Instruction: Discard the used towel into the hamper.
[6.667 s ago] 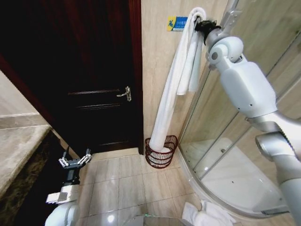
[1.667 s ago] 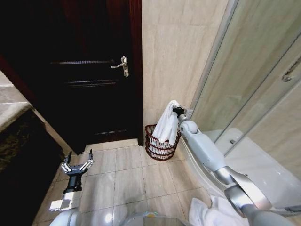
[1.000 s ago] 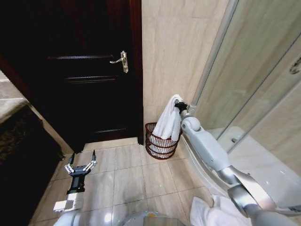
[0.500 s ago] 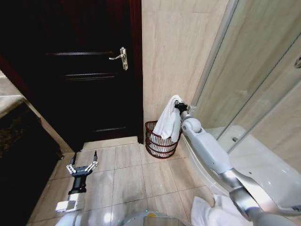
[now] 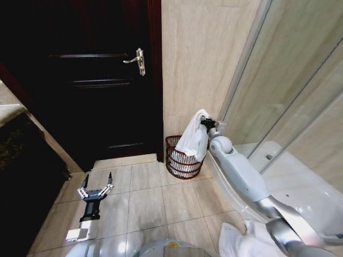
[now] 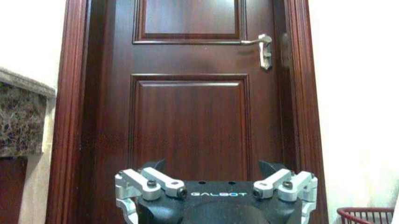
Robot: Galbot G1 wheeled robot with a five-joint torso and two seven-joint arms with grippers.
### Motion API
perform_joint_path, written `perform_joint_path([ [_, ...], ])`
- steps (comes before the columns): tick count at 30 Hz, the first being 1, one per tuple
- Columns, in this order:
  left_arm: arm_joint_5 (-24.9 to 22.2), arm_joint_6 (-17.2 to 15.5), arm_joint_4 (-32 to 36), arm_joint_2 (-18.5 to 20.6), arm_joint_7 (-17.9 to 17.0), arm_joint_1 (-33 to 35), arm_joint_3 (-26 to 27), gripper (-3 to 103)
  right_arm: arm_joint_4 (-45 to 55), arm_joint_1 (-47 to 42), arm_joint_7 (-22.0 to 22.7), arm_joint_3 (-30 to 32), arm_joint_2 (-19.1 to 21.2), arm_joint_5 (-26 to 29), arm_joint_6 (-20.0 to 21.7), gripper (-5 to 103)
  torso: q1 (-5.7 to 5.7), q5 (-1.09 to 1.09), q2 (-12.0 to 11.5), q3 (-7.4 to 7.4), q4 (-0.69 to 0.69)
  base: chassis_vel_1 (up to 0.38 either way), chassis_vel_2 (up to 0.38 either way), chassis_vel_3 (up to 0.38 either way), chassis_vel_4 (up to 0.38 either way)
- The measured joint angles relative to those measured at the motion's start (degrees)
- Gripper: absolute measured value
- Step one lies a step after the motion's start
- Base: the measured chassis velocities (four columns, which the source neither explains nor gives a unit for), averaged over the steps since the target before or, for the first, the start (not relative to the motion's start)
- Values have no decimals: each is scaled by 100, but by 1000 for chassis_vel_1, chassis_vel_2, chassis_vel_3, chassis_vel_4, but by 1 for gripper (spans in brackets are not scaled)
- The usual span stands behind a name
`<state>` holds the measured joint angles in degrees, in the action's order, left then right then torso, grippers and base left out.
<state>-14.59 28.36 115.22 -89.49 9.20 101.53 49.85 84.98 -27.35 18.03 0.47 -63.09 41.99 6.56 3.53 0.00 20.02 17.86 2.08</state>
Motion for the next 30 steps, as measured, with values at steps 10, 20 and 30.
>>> perform_joint_path([
  [10, 29, 29, 27, -37, 24, 30, 12, 100, 225, -140, 25, 45, 29, 0, 95, 8, -91, 0, -241, -151, 0, 0, 0, 0, 0],
  [20, 17, 64, 30, -39, 23, 44, 66, 100, 368, -234, 31, 79, 75, -4, 120, 8, -158, 0, -468, -313, 0, 0, 0, 0, 0],
  [30, 26, 113, 3, -52, -57, 9, 56, 100, 422, -360, -78, 192, 101, -5, 116, 8, -215, -1, -652, -437, 0, 0, 0, 0, 0],
])
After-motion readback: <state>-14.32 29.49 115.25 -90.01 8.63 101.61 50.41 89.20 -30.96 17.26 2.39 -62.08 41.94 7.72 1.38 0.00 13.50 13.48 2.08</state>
